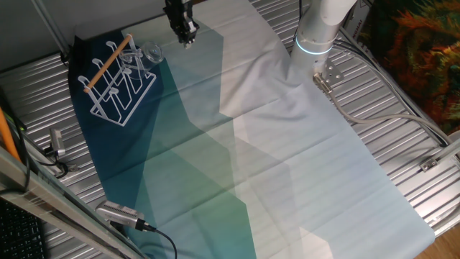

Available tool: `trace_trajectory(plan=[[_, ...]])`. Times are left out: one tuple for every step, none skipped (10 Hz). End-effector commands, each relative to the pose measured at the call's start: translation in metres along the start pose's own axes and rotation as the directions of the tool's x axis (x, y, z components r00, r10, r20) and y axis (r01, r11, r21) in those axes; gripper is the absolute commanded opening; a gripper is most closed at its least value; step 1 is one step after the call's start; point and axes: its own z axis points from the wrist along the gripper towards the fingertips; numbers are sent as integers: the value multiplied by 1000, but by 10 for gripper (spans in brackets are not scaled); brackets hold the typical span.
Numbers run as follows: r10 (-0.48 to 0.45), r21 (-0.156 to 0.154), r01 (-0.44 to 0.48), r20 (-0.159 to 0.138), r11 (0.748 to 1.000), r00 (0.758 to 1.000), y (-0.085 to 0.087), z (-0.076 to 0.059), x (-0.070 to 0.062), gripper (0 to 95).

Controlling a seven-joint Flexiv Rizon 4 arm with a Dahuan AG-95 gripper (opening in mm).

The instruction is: Put the cup on the cup rack

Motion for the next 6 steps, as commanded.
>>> trace_trajectory(plan=[[-9,-5,9,-2,1000,1000,1,7,0,190],[-16,-9,16,-5,1000,1000,1,7,1,190],[-21,-9,21,-8,1000,1000,0,7,1,190],[-25,-10,25,-9,1000,1000,0,6,2,190],[-28,-8,28,-10,1000,1000,0,6,2,190],[-30,-8,30,-10,1000,999,0,6,3,190]])
